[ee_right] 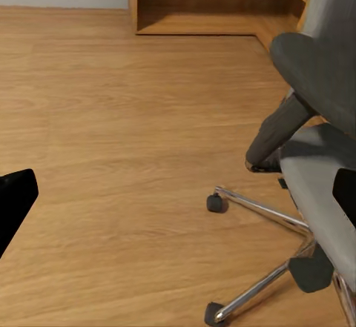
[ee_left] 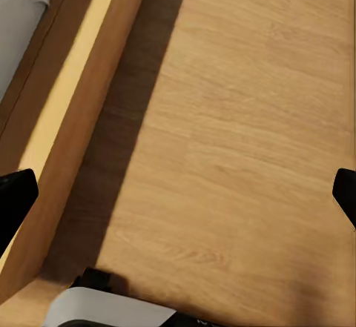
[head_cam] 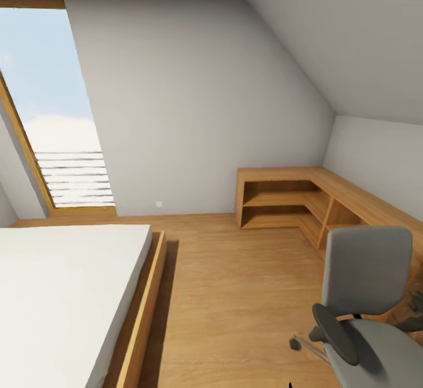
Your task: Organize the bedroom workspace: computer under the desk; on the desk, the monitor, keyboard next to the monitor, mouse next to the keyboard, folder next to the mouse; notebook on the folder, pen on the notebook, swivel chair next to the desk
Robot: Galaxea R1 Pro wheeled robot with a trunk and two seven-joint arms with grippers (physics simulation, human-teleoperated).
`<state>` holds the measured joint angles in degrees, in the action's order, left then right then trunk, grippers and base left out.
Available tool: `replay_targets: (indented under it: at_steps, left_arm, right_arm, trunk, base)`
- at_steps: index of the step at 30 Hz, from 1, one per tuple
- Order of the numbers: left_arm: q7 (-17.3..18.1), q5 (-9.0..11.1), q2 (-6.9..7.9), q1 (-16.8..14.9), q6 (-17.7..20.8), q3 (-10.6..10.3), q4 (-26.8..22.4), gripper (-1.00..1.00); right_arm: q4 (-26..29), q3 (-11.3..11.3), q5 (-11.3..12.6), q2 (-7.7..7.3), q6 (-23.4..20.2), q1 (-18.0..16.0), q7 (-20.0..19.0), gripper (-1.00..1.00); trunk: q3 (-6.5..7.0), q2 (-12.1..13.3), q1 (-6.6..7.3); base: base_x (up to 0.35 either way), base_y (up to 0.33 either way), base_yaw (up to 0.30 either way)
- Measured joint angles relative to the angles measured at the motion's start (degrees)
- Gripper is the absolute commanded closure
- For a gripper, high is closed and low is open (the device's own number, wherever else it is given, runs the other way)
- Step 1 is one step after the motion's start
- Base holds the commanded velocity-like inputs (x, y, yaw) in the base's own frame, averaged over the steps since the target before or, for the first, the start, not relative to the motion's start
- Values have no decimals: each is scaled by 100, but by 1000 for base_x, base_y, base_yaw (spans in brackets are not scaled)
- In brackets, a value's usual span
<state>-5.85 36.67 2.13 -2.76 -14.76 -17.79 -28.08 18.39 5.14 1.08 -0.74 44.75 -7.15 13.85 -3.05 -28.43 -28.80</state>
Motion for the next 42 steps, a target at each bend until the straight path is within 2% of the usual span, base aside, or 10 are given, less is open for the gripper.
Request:
replay_targets:
  at_steps: [42]
  left_arm:
    - [0,4,0,0,-1,0,0,-100]
  right_arm:
    - [0,0,4,3,-16,0,0,-100]
  trunk:
    - [4,0,1]
  base:
    - [317,0,-4]
